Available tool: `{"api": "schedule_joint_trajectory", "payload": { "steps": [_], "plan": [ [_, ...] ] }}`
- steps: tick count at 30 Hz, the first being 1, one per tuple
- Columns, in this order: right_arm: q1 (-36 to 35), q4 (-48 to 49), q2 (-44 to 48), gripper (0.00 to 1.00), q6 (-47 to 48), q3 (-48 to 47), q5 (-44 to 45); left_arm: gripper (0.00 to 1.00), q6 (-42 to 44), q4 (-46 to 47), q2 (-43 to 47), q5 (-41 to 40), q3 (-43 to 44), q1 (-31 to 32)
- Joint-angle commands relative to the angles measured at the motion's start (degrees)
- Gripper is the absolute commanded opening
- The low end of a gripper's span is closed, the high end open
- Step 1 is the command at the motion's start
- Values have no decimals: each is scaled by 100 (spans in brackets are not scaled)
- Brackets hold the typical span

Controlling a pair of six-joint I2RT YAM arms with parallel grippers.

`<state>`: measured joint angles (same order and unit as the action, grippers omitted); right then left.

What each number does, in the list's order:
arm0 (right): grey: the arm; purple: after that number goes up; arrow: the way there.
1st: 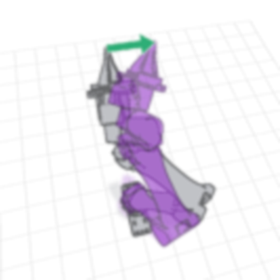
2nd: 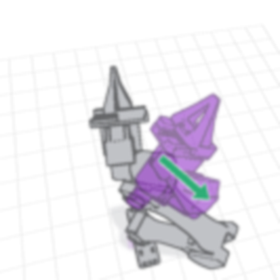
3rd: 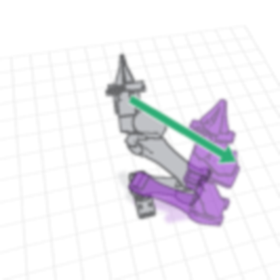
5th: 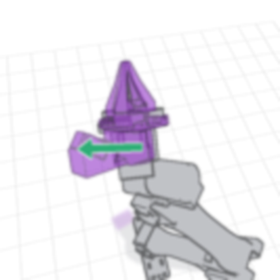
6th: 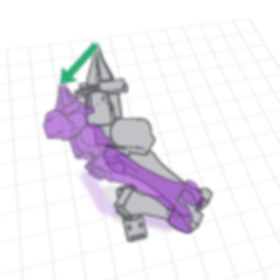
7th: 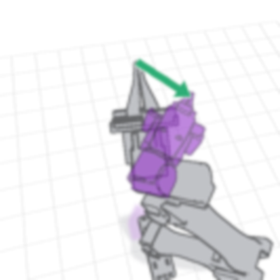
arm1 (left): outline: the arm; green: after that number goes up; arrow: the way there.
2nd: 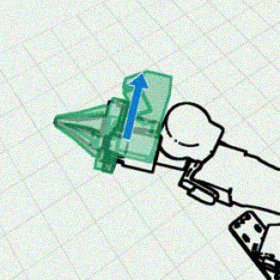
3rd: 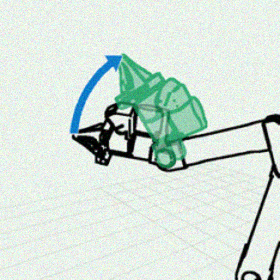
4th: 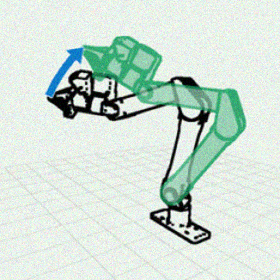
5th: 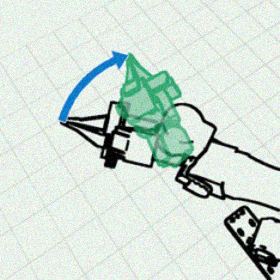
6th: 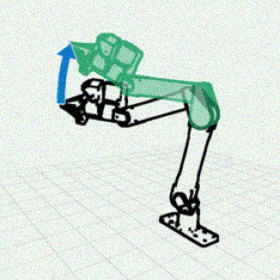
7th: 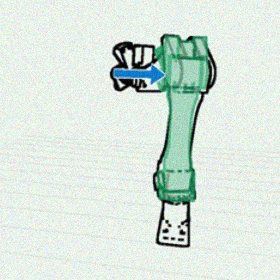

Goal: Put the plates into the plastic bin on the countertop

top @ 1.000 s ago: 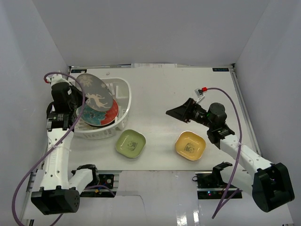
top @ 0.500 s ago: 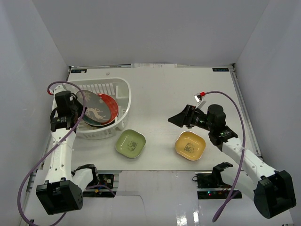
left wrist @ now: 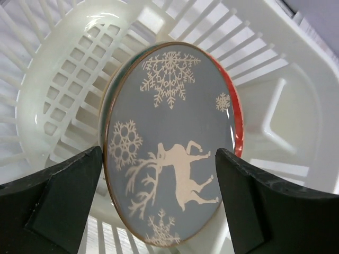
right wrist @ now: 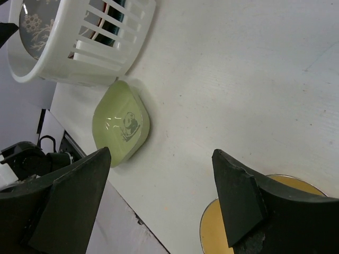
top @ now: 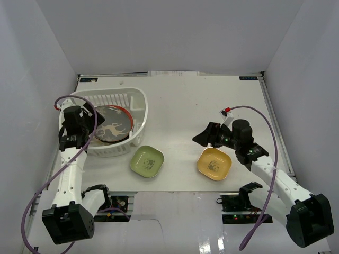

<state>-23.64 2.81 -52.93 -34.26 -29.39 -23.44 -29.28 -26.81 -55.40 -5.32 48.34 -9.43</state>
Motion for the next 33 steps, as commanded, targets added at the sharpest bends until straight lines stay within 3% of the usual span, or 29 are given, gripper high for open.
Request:
{"api": "schedule_joint_trajectory", "payload": {
  "steps": [1, 8, 15, 21, 25, 29, 33],
  "plan": [
    [26, -236, 177, 83, 297, -14, 235, 98, 1, 246, 354, 101, 158, -15],
    [26, -843, 353, 83, 534, 47, 612, 98, -166, 219, 775, 408, 606, -15],
    [17, -1361, 669, 83, 675, -41, 981, 98, -263, 448, 1294, 1656, 949, 3],
    [17, -2169, 986, 82, 780, -23, 1824, 98, -430, 650, 1584, 3053, 888, 160],
    [17, -2776, 1188, 74, 711, -32, 2588, 98, -535, 756, 1602, 4124, 1020, 345],
    [26, -3251, 1215, 74, 649, 47, 2757, 95, -597, 879, 1786, 5407, 1038, 792],
    [17, -3181, 820, 77, 561, 153, 2949, 90, -535, 844, 1945, 5972, 731, 1390]
  ]
}}
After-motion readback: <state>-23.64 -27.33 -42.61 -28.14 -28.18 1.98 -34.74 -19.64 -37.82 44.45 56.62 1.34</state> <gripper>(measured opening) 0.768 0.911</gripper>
